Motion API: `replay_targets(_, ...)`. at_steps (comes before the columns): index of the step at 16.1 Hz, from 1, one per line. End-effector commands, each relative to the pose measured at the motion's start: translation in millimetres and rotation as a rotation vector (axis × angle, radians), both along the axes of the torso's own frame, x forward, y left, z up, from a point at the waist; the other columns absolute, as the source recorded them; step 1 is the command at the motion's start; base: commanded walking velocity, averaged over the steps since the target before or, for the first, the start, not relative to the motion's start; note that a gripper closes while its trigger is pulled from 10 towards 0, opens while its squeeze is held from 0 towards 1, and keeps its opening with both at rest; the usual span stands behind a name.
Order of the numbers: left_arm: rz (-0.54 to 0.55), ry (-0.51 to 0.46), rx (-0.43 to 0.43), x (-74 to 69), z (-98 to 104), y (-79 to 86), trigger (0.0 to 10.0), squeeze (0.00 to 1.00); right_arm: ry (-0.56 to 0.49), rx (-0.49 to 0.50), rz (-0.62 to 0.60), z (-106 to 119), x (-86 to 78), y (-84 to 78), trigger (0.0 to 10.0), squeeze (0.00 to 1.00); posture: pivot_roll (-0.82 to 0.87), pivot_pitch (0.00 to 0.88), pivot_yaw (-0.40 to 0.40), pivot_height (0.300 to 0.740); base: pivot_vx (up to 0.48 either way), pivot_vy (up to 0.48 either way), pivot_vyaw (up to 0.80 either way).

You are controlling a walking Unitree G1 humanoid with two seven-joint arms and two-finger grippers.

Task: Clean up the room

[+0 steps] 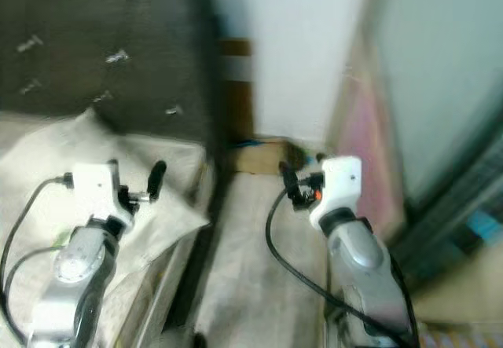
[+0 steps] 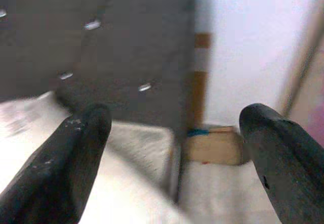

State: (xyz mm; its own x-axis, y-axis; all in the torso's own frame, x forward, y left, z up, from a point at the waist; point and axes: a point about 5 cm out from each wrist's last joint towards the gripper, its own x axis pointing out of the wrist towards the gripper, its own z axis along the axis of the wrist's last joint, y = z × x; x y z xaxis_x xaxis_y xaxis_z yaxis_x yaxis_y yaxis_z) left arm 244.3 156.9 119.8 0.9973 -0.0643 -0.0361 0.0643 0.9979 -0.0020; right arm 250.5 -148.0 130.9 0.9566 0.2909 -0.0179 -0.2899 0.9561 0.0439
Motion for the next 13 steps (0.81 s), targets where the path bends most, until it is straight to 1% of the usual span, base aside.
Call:
replay_targets(1, -0.001, -0.007, 0.003, 0.9, 2.1, -0.1, 10.0, 0.00, -0.011, -0.007, -0.003, 1.6, -0.8, -3.1, 10.0, 0.00, 0.01, 0.000, -0.009, 0.740, 0.000, 0.000, 0.80)
replay_targets(5, -0.004, -0.009, 0.015, 0.3, 0.4, -2.2, 10.0, 0.00, -0.004, -0.009, 0.004, -0.8, -1.2, -3.6, 10.0, 0.00, 0.01, 0.000, -0.016, 0.740, 0.000, 0.000, 0.80)
replay_targets(8, 0.027, -0.008, 0.019, 1.1, -0.3, -1.8, 10.0, 0.00, -0.006, -0.007, 0.003, -1.1, 1.6, -4.3, 10.0, 0.00, 0.01, 0.000, -0.018, 0.740, 0.000, 0.000, 0.80)
replay_targets(11, 0.019, -0.022, 0.026, 2.4, 0.3, -1.2, 10.0, 0.00, -0.018, 0.000, 0.004, 0.3, 3.9, -1.0, 10.0, 0.00, 0.01, 0.000, -0.014, 0.740, 0.000, 0.000, 0.80)
replay_targets(13, 0.029, -0.023, 0.010, 3.6, 0.6, -1.3, 10.0, 0.00, -0.024, 0.001, 0.010, 1.5, 5.3, 0.1, 10.0, 0.00, 0.01, 0.000, -0.013, 0.740, 0.000, 0.000, 0.80)
